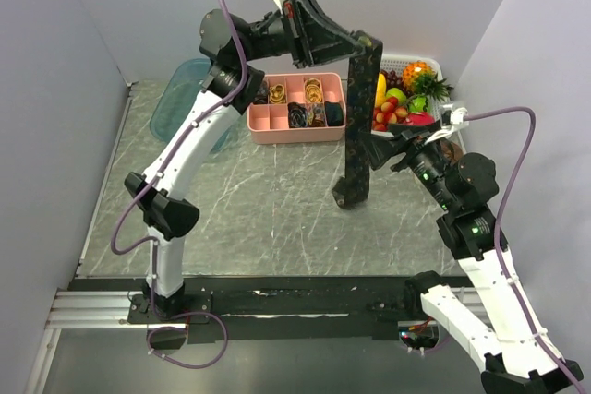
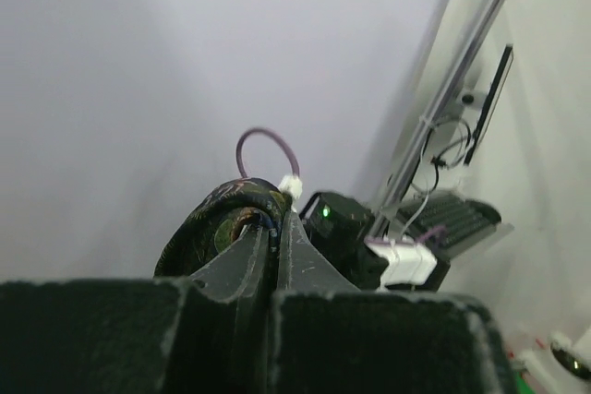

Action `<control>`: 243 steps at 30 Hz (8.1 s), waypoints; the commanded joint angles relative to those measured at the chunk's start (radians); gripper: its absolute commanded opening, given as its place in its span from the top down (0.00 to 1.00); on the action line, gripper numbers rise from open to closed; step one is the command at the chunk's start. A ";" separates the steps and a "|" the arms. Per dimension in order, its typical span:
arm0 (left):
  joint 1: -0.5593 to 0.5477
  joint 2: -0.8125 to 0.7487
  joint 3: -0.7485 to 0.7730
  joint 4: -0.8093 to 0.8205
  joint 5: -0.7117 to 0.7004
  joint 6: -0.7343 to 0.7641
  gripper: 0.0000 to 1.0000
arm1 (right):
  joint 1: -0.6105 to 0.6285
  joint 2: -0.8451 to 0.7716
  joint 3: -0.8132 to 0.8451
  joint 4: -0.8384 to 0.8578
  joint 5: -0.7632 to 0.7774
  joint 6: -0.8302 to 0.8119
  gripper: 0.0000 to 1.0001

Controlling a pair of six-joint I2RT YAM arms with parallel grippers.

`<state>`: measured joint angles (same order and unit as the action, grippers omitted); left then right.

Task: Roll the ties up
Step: Place the tie at the center of the board, then flatten out the tie at the center of the board.

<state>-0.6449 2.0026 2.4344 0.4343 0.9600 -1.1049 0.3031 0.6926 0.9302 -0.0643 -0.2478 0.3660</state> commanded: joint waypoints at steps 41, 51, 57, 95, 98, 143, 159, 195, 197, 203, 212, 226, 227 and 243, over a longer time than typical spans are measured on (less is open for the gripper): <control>0.191 -1.004 -1.318 -1.063 -0.489 0.671 0.99 | 0.057 0.950 0.219 -0.411 0.275 -0.139 1.00; 0.217 -0.995 -1.376 -1.016 -0.566 0.611 0.99 | 0.134 1.006 0.272 -0.519 0.329 -0.162 1.00; 0.225 -0.992 -1.407 -0.980 -0.566 0.596 0.99 | 0.148 1.030 0.260 -0.554 0.331 -0.167 1.00; 0.274 -0.996 -1.390 -0.985 -0.708 0.649 0.99 | -0.013 1.148 0.329 -0.750 0.529 -0.076 1.00; 0.272 -0.998 -1.361 -1.043 -0.734 0.686 0.99 | -0.048 1.141 0.312 -0.764 0.525 -0.073 1.00; 0.272 -1.191 -1.485 -0.999 -0.863 0.859 0.99 | 0.007 1.309 0.499 -0.881 0.508 -0.090 1.00; 0.272 -1.245 -1.526 -1.019 -0.895 0.949 0.99 | -0.079 1.292 0.470 -0.916 0.559 -0.098 1.00; 0.272 -1.473 -1.377 -1.295 -1.118 0.570 0.14 | 0.370 1.335 0.884 -0.729 0.059 -0.136 1.00; 0.272 -1.450 -1.394 -1.269 -1.112 0.567 0.09 | 0.402 1.345 0.894 -0.683 0.025 -0.142 0.73; 0.272 -1.421 -1.390 -1.169 -1.144 0.563 0.01 | 0.502 1.351 0.915 -0.569 0.024 -0.156 0.07; 0.272 -1.338 -1.233 -1.219 -1.336 0.475 0.04 | 0.636 1.423 0.999 -0.552 0.149 -0.150 0.01; 0.274 -1.107 -0.985 -1.200 -1.285 0.511 0.04 | 0.781 1.644 1.239 -0.677 0.525 -0.070 0.06; 0.274 -1.096 -0.979 -1.194 -1.276 0.519 0.04 | 0.781 1.650 1.248 -0.681 0.536 -0.065 0.06; 0.274 -1.105 -0.949 -1.172 -1.277 0.543 0.04 | 0.783 1.705 1.224 -0.609 0.541 -0.105 0.62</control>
<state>-0.3744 0.9176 1.4391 -0.7673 -0.3088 -0.5835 1.0866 2.3810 2.1281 -0.7155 0.3077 0.2657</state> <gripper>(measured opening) 0.967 0.488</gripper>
